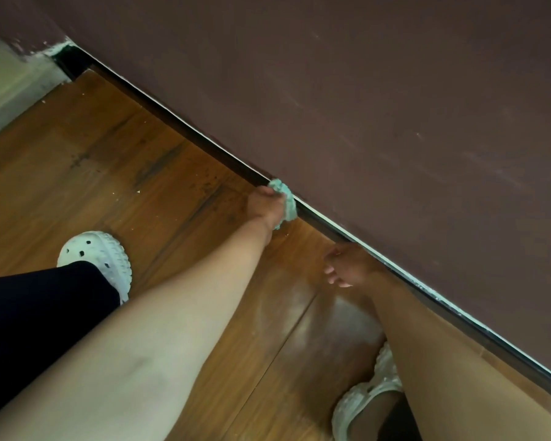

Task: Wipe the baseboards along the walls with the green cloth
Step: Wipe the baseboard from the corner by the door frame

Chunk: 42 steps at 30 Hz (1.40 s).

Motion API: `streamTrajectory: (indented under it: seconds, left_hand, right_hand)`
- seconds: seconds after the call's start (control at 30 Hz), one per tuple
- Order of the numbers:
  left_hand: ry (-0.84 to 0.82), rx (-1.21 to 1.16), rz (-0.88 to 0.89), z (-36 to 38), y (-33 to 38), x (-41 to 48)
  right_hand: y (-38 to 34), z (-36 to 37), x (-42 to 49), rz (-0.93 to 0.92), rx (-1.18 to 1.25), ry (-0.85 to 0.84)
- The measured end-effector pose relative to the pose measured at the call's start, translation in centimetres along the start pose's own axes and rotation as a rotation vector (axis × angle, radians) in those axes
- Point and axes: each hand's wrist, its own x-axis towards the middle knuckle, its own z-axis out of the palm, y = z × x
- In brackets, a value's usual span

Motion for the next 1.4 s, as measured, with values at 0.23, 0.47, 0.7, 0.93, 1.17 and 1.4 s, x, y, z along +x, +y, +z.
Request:
streamTrajectory:
  seconds: [0.23, 0.47, 0.7, 0.93, 1.17, 1.4]
  left_hand:
    - [0.114, -0.140, 0.011, -1.7, 1.5, 0.9]
    - [0.063, -0.103, 0.044, -1.3, 1.5, 0.0]
    - [-0.032, -0.074, 0.005, -1.3, 0.4, -0.3]
    - [0.068, -0.083, -0.019, -1.0, 1.8, -0.2]
    - [-0.265, -0.019, -0.105, 4.0, -2.2, -4.9]
    - [-0.036, -0.157, -0.120, 1.5, -1.1, -2.2]
  right_hand:
    - [-1.9, 1.2, 0.5, -0.068, 0.003, -0.027]
    - [-1.9, 1.6, 0.2, -0.041, -0.007, -0.027]
    - [-1.0, 0.9, -0.6, -0.020, -0.006, -0.015]
    - [0.7, -0.2, -1.1, 0.011, 0.058, 0.010]
    - [0.9, 0.4, -0.8, 0.014, 0.036, 0.009]
    - [-0.2, -0.3, -0.5, 0.013, 0.122, 0.005]
